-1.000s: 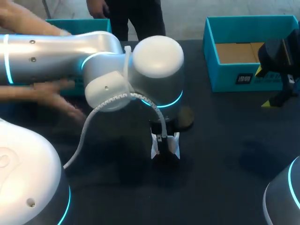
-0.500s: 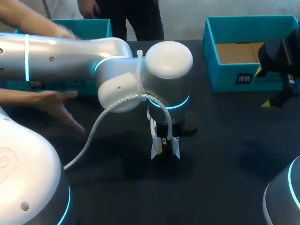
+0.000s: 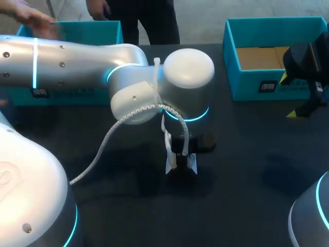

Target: Take the shoe out of the shoebox, open the shoe tongue, remove and reinsert the insole, then place the shoe into the shoebox

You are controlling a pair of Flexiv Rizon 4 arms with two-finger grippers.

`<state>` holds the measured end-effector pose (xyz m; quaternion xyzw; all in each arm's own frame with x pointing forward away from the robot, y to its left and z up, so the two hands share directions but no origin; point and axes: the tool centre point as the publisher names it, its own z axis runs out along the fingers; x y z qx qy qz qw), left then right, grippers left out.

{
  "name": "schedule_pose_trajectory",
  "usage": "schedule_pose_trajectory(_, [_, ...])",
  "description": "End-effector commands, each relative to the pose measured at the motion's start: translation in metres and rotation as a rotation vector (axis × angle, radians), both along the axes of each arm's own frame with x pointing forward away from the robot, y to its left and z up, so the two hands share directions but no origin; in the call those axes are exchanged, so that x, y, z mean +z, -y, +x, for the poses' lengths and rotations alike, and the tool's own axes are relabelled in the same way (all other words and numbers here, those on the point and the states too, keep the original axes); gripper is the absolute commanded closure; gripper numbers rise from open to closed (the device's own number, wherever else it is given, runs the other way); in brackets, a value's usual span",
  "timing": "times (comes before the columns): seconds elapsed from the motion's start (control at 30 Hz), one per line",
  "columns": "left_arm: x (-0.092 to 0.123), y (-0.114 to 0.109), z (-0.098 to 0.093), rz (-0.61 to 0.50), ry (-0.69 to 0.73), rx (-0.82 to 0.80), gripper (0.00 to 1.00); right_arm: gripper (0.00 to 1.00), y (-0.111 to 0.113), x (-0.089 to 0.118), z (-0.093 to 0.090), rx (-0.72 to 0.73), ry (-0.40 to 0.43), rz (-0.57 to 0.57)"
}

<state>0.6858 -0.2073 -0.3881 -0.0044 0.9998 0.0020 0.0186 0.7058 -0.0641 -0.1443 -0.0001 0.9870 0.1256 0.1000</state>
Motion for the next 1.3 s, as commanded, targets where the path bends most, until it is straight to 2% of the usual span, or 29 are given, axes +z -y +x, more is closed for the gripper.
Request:
schedule_pose_trajectory(0.03, [-0.004,0.001,0.001,0.004,-0.004,-0.003,0.65,0.0,-0.001,-0.001,0.002,0.0,-0.004,-0.003])
schedule_pose_trajectory(0.07, [-0.004,0.001,0.001,0.005,-0.006,-0.006,0.72,0.0,-0.001,-0.001,0.002,0.0,-0.004,-0.003])
schedule_pose_trajectory(0.13, [-0.003,0.001,-0.001,0.011,-0.009,-0.008,1.0,0.0,-0.001,-0.001,0.002,0.0,-0.004,-0.003])
schedule_pose_trajectory(0.3, [0.007,-0.002,-0.004,0.014,-0.026,0.002,1.0,0.0,-0.001,-0.001,0.002,0.0,-0.004,-0.003])
schedule_pose_trajectory(0.4, [0.023,-0.006,-0.005,0.021,-0.038,0.009,1.0,0.0,-0.001,-0.001,0.002,0.0,-0.004,-0.003])
schedule_pose_trajectory(0.53, [0.053,-0.013,-0.002,0.012,-0.05,0.015,1.0,0.0,-0.001,-0.001,0.002,0.0,-0.004,-0.003])
schedule_pose_trajectory(0.77, [0.121,-0.033,0.011,-0.055,-0.086,0.018,1.0,0.0,-0.001,-0.001,0.002,0.0,-0.004,-0.003])
schedule_pose_trajectory(0.87, [0.143,-0.039,0.013,-0.053,-0.097,-0.002,1.0,0.0,-0.001,-0.001,0.002,0.0,-0.004,-0.003])
schedule_pose_trajectory(1.3, [0.205,-0.048,0.007,-0.06,-0.131,-0.097,1.0,0.0,-0.001,-0.001,0.002,0.0,-0.004,-0.003])
